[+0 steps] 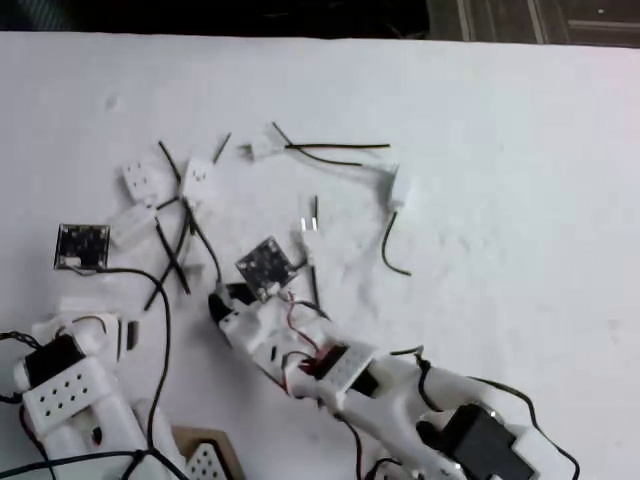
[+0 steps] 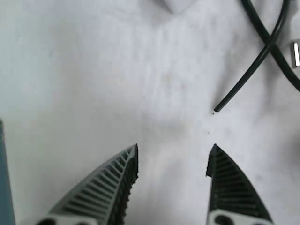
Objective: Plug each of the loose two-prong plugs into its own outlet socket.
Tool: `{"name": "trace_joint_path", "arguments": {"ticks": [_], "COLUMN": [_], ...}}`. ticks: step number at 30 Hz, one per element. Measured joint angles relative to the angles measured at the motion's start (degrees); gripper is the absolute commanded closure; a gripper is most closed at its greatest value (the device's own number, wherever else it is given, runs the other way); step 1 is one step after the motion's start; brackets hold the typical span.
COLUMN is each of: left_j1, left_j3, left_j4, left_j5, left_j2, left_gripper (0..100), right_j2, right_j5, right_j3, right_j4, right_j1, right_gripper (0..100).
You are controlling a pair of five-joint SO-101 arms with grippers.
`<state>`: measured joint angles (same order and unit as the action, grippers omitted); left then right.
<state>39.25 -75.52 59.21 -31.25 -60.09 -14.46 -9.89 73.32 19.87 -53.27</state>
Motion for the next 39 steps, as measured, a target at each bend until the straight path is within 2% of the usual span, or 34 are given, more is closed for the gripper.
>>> {"name": "trace_joint_path", "arguments": {"ticks": [16,23,39], "left_j1": [-0.6,-0.6,-0.6], "left_j3": [0.0,0.0,0.0], "left_j4": [0.0,0.0,0.0], "left_j5": [0.0,0.0,0.0], "left_j2": [0.0,0.0,0.0], "left_gripper": [76,76,76], "right_j2": [0.4,6.1,3.4], "right_j5": [0.0,0.4,0.4], "right_j3": [-0.1,-4.3,-1.6], "right_j4": [0.0,0.4,0.5], "right_j1": [1.4,1.8,2.2], "right_gripper": [98.1,98.1,98.1]}}
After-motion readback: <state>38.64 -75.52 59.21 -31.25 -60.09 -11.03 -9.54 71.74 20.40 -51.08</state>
